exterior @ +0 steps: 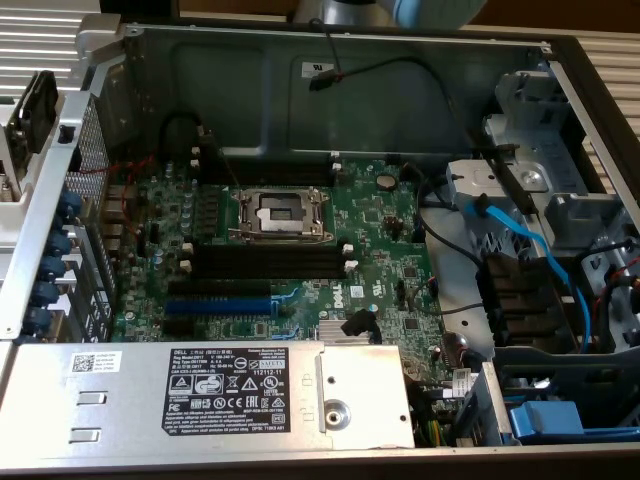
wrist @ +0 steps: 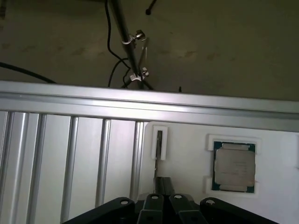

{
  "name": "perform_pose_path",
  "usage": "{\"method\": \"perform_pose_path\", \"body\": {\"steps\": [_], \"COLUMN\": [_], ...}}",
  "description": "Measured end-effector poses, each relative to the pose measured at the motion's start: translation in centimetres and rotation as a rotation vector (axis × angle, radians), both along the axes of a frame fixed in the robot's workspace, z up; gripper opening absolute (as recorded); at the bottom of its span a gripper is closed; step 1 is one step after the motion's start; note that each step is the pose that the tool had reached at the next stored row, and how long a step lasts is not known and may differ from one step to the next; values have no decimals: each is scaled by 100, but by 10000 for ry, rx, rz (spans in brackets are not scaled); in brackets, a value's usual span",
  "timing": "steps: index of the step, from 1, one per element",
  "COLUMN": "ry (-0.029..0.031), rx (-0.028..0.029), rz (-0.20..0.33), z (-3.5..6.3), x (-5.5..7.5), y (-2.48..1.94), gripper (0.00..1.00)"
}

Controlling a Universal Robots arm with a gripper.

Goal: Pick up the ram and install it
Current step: 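Pick up the ram and move it above insertion slot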

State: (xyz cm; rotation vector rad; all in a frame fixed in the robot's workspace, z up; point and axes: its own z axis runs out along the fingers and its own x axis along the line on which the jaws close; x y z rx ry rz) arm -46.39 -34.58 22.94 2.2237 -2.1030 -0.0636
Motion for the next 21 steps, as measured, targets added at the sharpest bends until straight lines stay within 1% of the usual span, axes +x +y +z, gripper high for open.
{"method": "perform_pose_path", "body": {"steps": [1,2,4,5,6,7,8,9,13,15,19,21], "ry": [-94,-249,-606,-720,-798,-858,-887,-897,-905,-925,-991,-993], "rx": [-59,-109,-148,-154,-153,-153,-152,-152,-154,-155,-160,-167], "rz": [1,1,0,-1,-1,-1,-2,-2,-2,-2,-2,-1], "z": [-2,-2,-3,-5,-10,-17,-30,-47,-112,-124,-144,-145], "x": [-3,-9,-13,-13,-13,-13,-12,-12,-13,-14,-13,-13], "y": [0,0,0,0,-2,-2,-2,-2,2,2,8,8], "gripper": [11,11,11,11,11,11,11,11,11,11,11,11]}}
